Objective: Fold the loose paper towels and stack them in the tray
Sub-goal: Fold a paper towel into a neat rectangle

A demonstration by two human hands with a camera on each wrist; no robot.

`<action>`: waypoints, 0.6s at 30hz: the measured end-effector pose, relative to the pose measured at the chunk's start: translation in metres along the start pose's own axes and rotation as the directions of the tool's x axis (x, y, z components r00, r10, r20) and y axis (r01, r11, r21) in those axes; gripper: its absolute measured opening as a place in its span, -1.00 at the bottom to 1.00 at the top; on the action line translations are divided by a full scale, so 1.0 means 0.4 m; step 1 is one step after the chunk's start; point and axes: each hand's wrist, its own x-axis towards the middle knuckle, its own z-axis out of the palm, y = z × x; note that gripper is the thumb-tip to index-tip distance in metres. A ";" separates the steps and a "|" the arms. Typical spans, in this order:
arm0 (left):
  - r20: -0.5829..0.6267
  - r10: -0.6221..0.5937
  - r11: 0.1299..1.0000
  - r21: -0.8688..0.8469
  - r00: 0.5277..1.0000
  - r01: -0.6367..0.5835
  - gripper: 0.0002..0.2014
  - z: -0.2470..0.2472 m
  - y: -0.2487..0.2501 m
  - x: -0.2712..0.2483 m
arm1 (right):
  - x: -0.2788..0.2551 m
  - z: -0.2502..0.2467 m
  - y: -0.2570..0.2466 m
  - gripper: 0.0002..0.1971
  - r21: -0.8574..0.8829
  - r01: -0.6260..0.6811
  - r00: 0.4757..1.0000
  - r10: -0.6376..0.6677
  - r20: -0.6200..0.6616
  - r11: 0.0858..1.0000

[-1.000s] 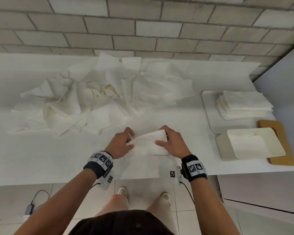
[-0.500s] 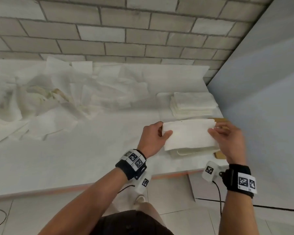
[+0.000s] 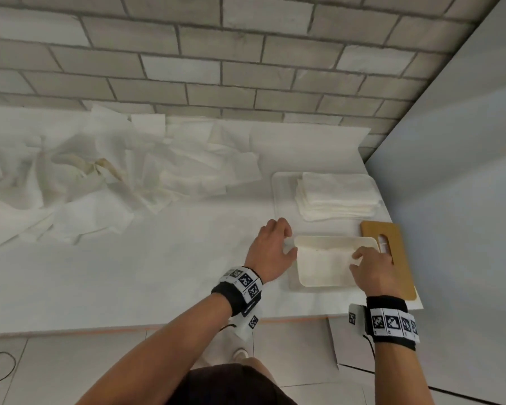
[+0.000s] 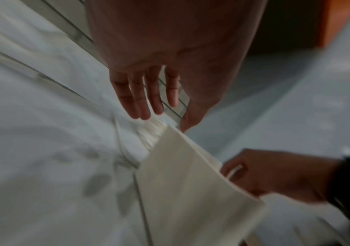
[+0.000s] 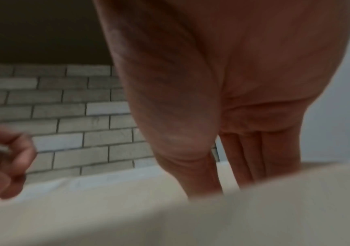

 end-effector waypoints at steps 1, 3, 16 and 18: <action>-0.038 -0.020 1.000 -0.015 0.999 0.020 -0.74 -0.048 -0.037 0.005 | -0.015 -0.015 -0.024 -0.77 0.032 0.021 0.998 -0.019 -0.062 0.999; -0.145 -0.059 0.996 0.058 0.988 0.068 -0.80 -0.161 -0.141 0.018 | -0.054 -0.048 -0.096 -0.80 0.047 0.112 0.974 -0.100 -0.205 0.993; -0.253 -0.003 0.840 0.525 0.967 0.140 -0.52 -0.681 -0.608 0.230 | -0.018 0.121 -0.875 -0.74 0.296 0.560 0.829 -0.522 -0.201 0.774; -0.107 0.032 0.815 0.578 0.994 0.036 -0.35 -0.678 -0.607 0.280 | 0.060 0.143 -0.969 -0.60 0.276 0.571 0.821 -0.548 -0.162 0.773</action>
